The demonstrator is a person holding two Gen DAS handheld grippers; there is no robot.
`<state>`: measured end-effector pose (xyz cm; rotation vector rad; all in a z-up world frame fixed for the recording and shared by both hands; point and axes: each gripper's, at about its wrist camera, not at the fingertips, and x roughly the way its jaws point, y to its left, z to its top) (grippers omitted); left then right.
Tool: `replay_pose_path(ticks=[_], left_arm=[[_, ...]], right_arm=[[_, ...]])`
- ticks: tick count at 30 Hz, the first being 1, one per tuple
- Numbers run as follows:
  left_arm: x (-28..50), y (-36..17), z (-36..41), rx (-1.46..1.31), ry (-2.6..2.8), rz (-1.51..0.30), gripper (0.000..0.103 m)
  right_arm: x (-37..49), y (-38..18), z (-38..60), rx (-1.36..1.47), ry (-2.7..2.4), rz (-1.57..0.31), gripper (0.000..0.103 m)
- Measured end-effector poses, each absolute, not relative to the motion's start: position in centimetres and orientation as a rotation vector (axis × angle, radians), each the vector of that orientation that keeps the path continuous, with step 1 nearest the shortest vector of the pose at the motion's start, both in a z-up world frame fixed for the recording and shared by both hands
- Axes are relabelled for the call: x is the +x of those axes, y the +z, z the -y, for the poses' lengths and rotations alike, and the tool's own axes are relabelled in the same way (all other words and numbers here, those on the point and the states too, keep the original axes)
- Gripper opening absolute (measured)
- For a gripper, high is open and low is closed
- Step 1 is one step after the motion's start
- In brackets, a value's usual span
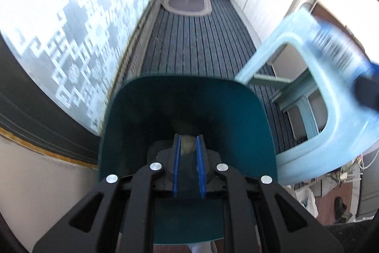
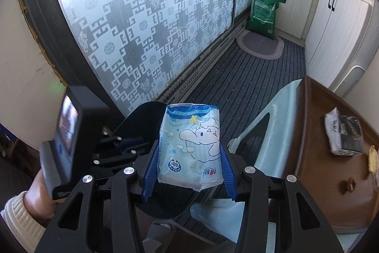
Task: Collect trash
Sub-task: 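Drop the cap into the teal bin with the left gripper while the right carries the wipes pack, then lower the wipes pack into the teal bin and open the right gripper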
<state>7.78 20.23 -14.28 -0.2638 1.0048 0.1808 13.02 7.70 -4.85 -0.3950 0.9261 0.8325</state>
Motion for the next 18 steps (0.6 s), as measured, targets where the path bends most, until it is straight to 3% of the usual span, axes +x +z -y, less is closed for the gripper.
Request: replay_pose_path(ticks=[9,11,18], left_arm=[[5.8,-10.3,-21.8,-0.293,0.239,-0.804,0.013],[5.3,-9.1,-21.7,-0.288,0.252,-0.741,0.007],[3.7,-6.5,-22.0,-0.291,0.261,-0.599,0.005]], right_arm=[[13.0,-8.2,-9.3,-0.444,0.841,-1.013,0.048],[12.8,-9.1,-9.7,-0.458,0.846,-1.031,0.048],[12.2,-12.2,-10.9,-0.502,0.854,-1.089,0.048]])
